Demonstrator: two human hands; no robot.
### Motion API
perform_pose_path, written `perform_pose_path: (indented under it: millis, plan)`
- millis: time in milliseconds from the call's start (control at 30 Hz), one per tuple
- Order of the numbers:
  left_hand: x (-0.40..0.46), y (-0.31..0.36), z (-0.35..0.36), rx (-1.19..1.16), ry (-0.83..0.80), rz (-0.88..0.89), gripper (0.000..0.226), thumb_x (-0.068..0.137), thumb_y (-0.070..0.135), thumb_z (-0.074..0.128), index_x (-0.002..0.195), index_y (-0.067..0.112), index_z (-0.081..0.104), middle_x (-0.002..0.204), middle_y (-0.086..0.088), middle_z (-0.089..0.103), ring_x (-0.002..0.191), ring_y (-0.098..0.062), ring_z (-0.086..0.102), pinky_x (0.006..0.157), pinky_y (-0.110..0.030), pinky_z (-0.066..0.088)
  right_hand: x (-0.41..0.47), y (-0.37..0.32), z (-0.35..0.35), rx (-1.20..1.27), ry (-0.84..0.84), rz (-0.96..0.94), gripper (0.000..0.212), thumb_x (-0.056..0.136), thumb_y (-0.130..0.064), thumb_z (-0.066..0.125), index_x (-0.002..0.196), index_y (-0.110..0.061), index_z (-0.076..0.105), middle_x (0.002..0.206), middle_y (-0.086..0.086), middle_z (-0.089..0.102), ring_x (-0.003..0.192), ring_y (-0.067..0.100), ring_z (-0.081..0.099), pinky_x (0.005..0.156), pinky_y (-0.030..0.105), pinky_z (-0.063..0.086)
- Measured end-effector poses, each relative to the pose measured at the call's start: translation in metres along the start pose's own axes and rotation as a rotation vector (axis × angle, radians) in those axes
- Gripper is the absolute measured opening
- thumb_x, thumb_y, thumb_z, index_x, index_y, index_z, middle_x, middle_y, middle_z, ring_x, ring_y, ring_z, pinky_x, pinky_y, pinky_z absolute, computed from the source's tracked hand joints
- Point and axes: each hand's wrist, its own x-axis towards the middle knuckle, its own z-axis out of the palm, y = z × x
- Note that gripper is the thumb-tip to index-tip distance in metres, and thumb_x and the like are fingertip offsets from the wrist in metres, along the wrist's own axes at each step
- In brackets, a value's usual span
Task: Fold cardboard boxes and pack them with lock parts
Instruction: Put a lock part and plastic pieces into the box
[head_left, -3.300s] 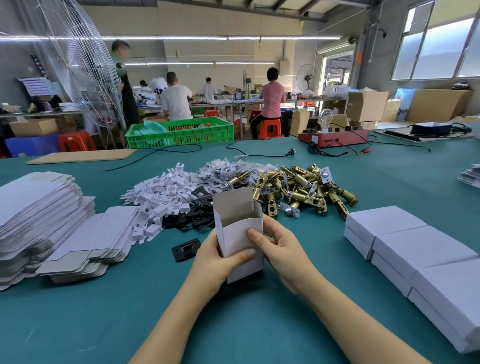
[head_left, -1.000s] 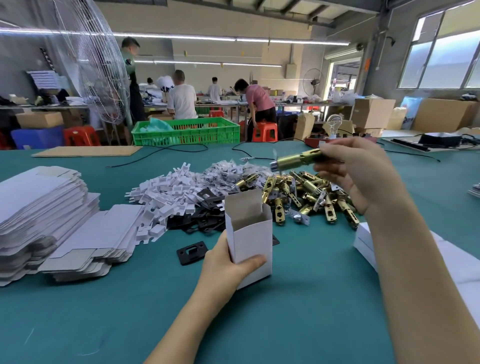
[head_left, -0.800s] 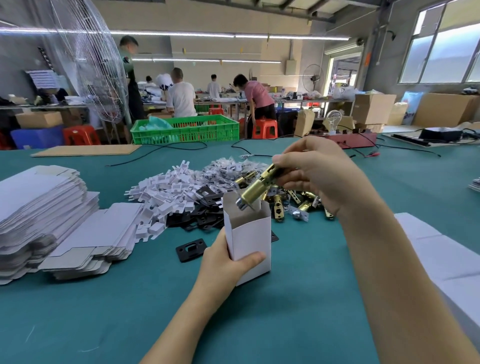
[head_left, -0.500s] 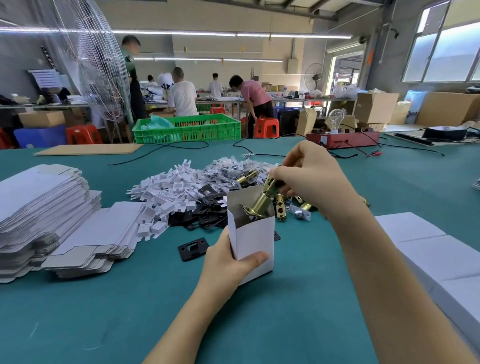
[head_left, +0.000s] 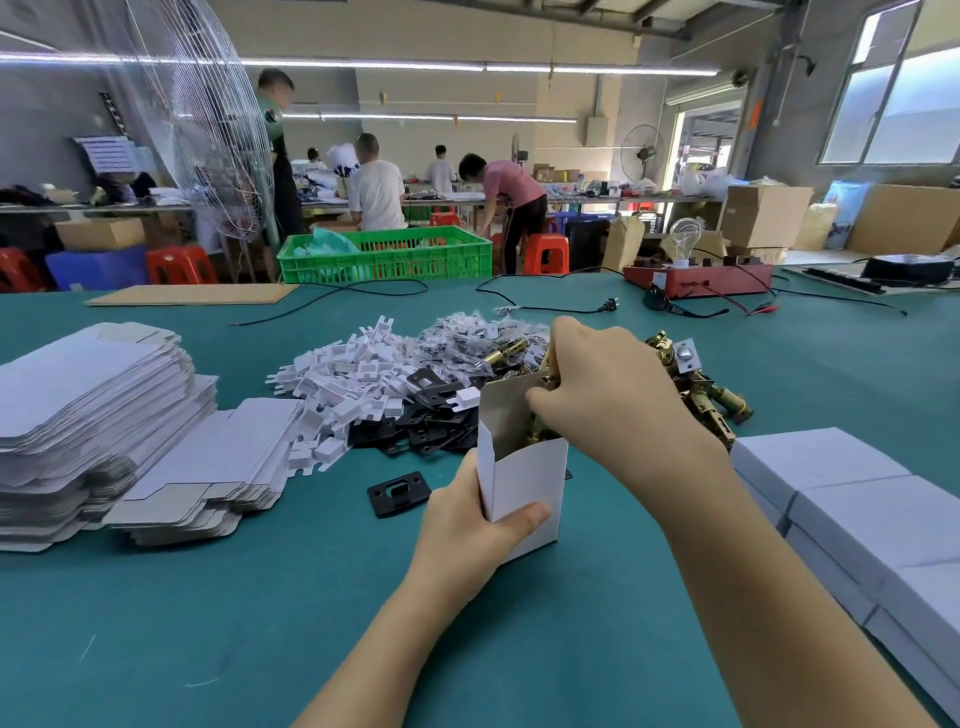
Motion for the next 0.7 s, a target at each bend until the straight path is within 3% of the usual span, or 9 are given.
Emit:
perform_pose_path:
  millis: [167,300,433,600,700]
  plan:
    - [0.0,0.0,0.0,-0.003,0.005,-0.006,0.046,0.065,0.045,0.075,0.105,0.051,0.053,0.097,0.02,0.069,0.09,0.004,0.063,0.08,-0.028,0.055,-0.007,-0.012,0.006,-0.138,0.044,-0.02,0.036,0.085,-0.013,0.055,0.071,-0.017,0.022,0.065,0.001,0.033,0.067,0.027,0.039,0.046,0.031,0.015]
    - [-0.001,0.002,0.001,0.018,-0.004,0.003,0.045,0.065,0.046,0.073,0.103,0.055,0.052,0.099,0.022,0.069,0.092,0.004,0.063,0.081,-0.026,0.055,-0.004,-0.004,0.007,-0.126,-0.006,0.047,0.042,0.085,-0.013,0.054,0.066,-0.019,0.017,0.067,0.002,0.033,0.076,0.028,0.039,0.047,0.03,0.016]
    - [-0.001,0.003,0.001,0.029,-0.013,0.007,0.043,0.066,0.043,0.073,0.1,0.058,0.052,0.097,0.023,0.069,0.09,0.004,0.063,0.08,-0.026,0.055,-0.002,0.002,0.009,-0.081,-0.049,0.049,0.039,0.085,-0.014,0.056,0.068,-0.019,0.022,0.071,0.002,0.038,0.074,0.027,0.042,0.047,0.031,0.021]
    - [-0.001,0.004,0.001,0.034,-0.014,-0.008,0.043,0.065,0.043,0.072,0.1,0.056,0.051,0.099,0.018,0.07,0.091,0.001,0.063,0.082,-0.031,0.055,-0.001,-0.002,0.014,-0.028,-0.083,0.05,0.045,0.083,-0.012,0.057,0.067,-0.02,0.015,0.074,0.001,0.029,0.07,0.026,0.04,0.047,0.03,0.021]
    - [-0.001,0.005,0.001,0.026,-0.014,-0.02,0.043,0.065,0.044,0.072,0.102,0.055,0.051,0.101,0.017,0.069,0.093,-0.001,0.063,0.083,-0.032,0.055,-0.001,-0.001,0.018,-0.02,-0.077,0.071,0.039,0.083,-0.013,0.057,0.071,-0.018,0.02,0.075,0.001,0.027,0.062,0.022,0.038,0.047,0.029,0.022]
